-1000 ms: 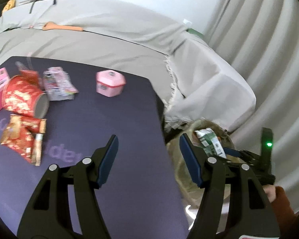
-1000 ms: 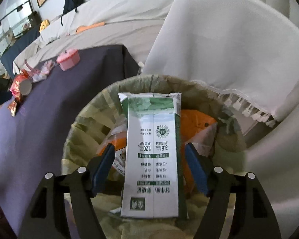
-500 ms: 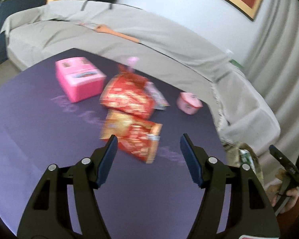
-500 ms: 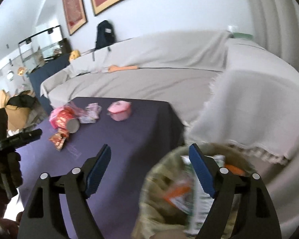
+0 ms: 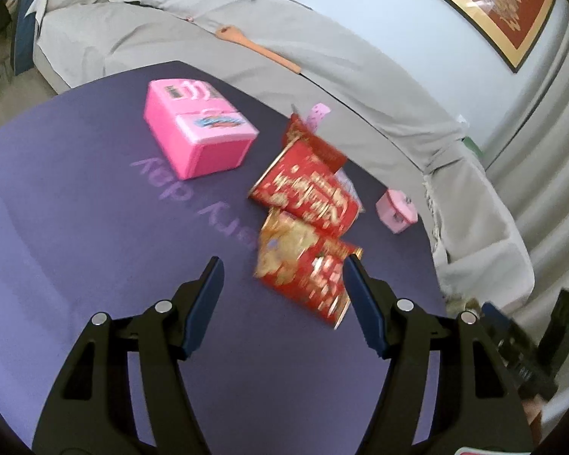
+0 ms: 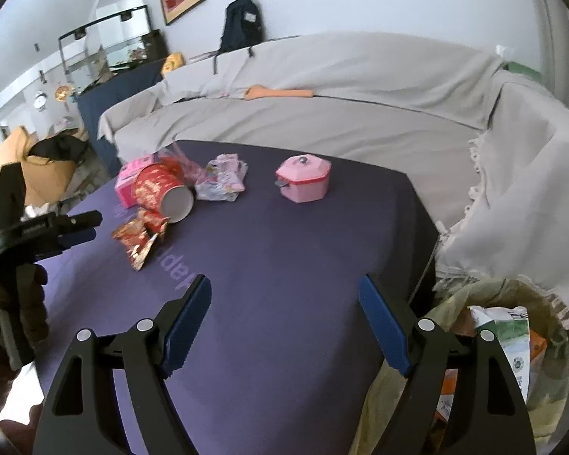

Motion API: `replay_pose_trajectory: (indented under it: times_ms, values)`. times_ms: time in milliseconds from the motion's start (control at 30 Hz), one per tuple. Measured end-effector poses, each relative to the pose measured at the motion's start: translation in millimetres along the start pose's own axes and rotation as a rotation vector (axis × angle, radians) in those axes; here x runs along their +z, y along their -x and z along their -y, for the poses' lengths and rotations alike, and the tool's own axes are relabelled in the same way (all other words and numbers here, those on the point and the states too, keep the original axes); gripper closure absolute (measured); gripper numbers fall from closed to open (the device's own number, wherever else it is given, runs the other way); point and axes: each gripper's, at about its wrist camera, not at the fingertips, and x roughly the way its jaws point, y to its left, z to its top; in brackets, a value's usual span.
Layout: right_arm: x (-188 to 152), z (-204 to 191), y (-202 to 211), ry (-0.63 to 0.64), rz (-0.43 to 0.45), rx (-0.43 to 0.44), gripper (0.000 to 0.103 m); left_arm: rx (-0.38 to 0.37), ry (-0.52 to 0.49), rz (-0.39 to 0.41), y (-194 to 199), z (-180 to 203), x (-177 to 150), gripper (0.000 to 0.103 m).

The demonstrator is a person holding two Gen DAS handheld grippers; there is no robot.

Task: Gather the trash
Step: 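Move both open tools back over the items on the table, then grasp the red paper cup with the left tool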

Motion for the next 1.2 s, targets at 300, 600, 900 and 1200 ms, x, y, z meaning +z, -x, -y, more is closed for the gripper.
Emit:
replay_pose_trajectory:
  times_ms: [300, 600, 900, 1200]
  values:
    - [-2, 0, -18, -0.012, -0.011, -0.041, 0.026, 0.108, 0.280, 0.004, -65, 8, 44, 0.041]
    - [-16, 2, -29, 0.006, -0.056, -0.057, 0.026, 0.083, 0.357, -0.056, -93, 6, 54, 0.033]
    - [-17, -15, -29, 0.032, -0.065, -0.004, 0.026, 0.018, 0.134, -0.106, -48, -1, 63, 0.047]
    - [-8, -63, -40, 0.101, -0.091, 0.127, 0.026, 0.022, -0.067, -0.029, 28, -20, 56, 0.048]
